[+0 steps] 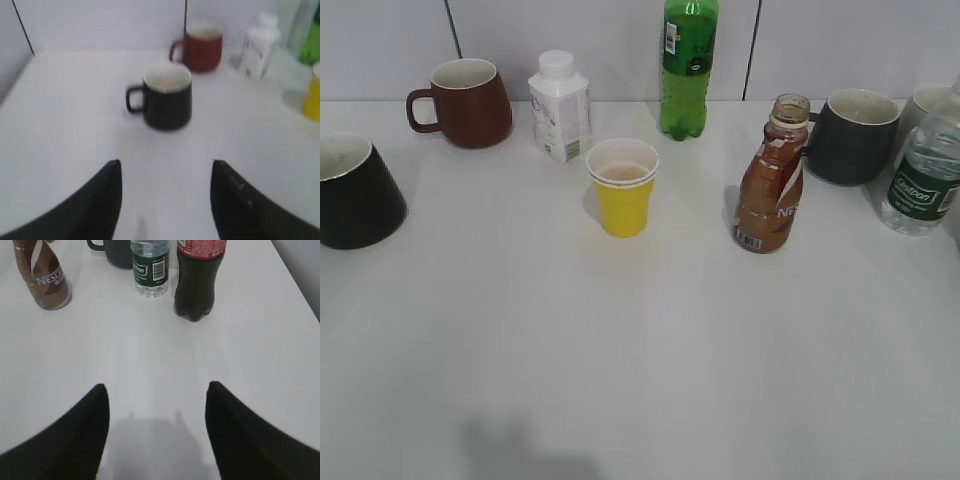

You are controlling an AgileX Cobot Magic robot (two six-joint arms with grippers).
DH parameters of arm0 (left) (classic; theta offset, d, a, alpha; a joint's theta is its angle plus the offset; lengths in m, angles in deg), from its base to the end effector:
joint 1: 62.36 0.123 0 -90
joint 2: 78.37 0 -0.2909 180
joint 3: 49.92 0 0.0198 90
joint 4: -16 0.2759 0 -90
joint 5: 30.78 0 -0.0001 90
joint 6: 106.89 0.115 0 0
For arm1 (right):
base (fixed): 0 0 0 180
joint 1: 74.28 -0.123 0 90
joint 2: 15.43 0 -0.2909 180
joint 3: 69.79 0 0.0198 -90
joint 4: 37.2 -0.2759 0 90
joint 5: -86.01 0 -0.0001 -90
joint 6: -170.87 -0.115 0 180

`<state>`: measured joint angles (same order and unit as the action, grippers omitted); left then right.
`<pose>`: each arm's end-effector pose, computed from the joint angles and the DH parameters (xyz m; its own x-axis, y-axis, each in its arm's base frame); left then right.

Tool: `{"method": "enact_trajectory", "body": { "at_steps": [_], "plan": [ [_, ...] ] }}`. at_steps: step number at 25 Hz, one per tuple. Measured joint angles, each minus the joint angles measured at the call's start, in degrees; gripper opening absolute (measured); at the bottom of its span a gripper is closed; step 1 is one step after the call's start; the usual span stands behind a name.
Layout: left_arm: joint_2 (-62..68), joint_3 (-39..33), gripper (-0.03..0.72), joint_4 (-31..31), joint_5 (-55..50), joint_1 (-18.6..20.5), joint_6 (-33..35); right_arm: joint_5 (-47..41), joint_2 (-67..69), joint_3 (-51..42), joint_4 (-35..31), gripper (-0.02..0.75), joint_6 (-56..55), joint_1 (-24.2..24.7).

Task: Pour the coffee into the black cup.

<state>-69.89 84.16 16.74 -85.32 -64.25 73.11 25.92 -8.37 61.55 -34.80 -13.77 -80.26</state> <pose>0.0338 0.0001 0.3052 -0.3242 0.0182 -0.9458 0.0255 0.9996 0.0105 0.0318 -0.0009 0.2804 -0.4362 0.0146 -0.8997 -0.0455 0.9982 0.0383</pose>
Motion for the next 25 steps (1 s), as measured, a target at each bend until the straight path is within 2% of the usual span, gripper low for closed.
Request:
{"method": "enact_trajectory", "body": {
  "at_steps": [7, 10, 16, 20, 25],
  "plan": [
    [9.5, 0.2, 0.437, 6.7, 15.8, 0.0, 0.0, 0.0, 0.0, 0.0, 0.0, 0.480, 0.0, 0.0],
    [14.5, 0.1, 0.437, 7.5, 23.0, 0.0, 0.0, 0.0, 0.0, 0.0, 0.0, 0.480, 0.0, 0.0],
    [21.6, -6.6, 0.437, 7.4, 41.8, 0.0, 0.0, 0.0, 0.0, 0.0, 0.0, 0.480, 0.0, 0.0],
    [25.4, -14.4, 0.437, 5.9, 55.7, 0.1, 0.0, 0.0, 0.0, 0.0, 0.0, 0.480, 0.0, 0.0],
    [30.9, -21.1, 0.437, -2.3, 66.6, 2.2, 0.0, 0.0, 0.0, 0.0, 0.0, 0.480, 0.0, 0.0]
  ]
}}
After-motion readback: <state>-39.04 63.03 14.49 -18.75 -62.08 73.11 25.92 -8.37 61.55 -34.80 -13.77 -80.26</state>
